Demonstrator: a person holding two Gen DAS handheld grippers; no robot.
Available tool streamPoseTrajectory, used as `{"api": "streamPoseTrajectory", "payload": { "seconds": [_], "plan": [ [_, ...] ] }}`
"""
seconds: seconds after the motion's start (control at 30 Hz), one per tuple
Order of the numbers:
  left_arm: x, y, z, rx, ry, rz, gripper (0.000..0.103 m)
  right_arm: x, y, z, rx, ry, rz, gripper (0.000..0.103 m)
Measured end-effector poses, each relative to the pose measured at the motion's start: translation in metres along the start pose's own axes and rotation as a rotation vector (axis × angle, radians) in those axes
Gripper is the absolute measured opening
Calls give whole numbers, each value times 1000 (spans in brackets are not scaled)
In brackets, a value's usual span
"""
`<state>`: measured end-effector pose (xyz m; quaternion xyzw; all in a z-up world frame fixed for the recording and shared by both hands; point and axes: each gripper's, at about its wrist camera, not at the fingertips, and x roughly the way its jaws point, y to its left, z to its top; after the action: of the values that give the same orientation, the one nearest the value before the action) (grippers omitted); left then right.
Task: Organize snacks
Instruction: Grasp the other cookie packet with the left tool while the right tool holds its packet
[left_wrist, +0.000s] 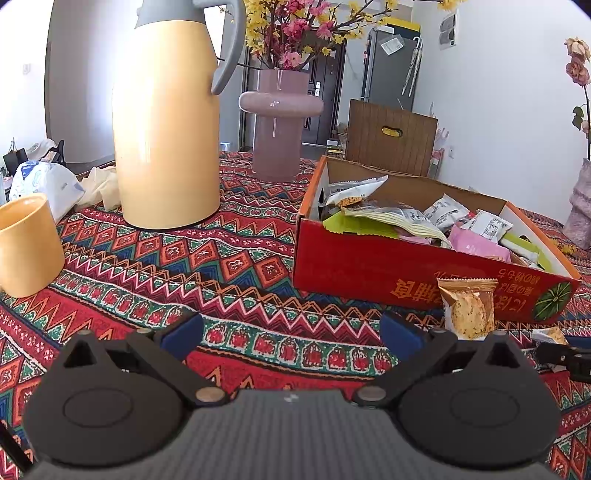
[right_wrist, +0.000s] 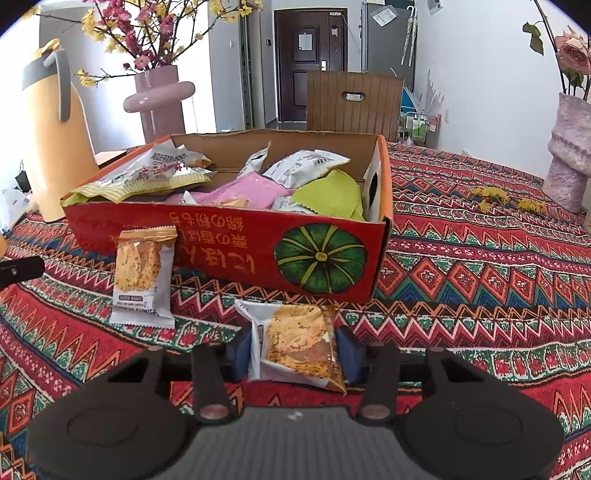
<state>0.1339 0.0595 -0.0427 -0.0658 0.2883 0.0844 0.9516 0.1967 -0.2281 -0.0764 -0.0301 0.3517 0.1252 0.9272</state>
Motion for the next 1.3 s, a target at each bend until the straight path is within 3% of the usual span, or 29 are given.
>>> {"api": "streamPoseTrajectory", "payload": {
  "seconds": [0.2, 0.53, 0.83, 0.97, 1.07, 1.13, 1.17, 1.3],
  "plan": [
    [-1, -12, 4, 41, 34, 2, 103, -15, -6, -5, 32, -85, -15, 45],
    [-1, -84, 12, 140, 92, -104, 103, -34, -19, -11, 93, -198, -55, 46],
    [25, -128, 14, 162, 143, -58, 103, -39, -23, -14, 113, -231, -62, 46],
    [35, -134, 13, 154, 158, -34, 98, -38, -23, -14, 117, -228, -70, 46],
    [42, -136, 13, 147, 174, -36, 81, -37, -23, -14, 119, -222, -79, 46],
    [46, -134, 12, 138, 192, -66, 52, -36, -23, -14, 120, -221, -82, 46],
    [47, -133, 12, 131, 203, -83, 46, -36, -23, -14, 119, -220, -83, 46],
    [42, -130, 12, 125, 187, -95, 42, -35, -22, -14, 118, -219, -88, 46]
  ]
}}
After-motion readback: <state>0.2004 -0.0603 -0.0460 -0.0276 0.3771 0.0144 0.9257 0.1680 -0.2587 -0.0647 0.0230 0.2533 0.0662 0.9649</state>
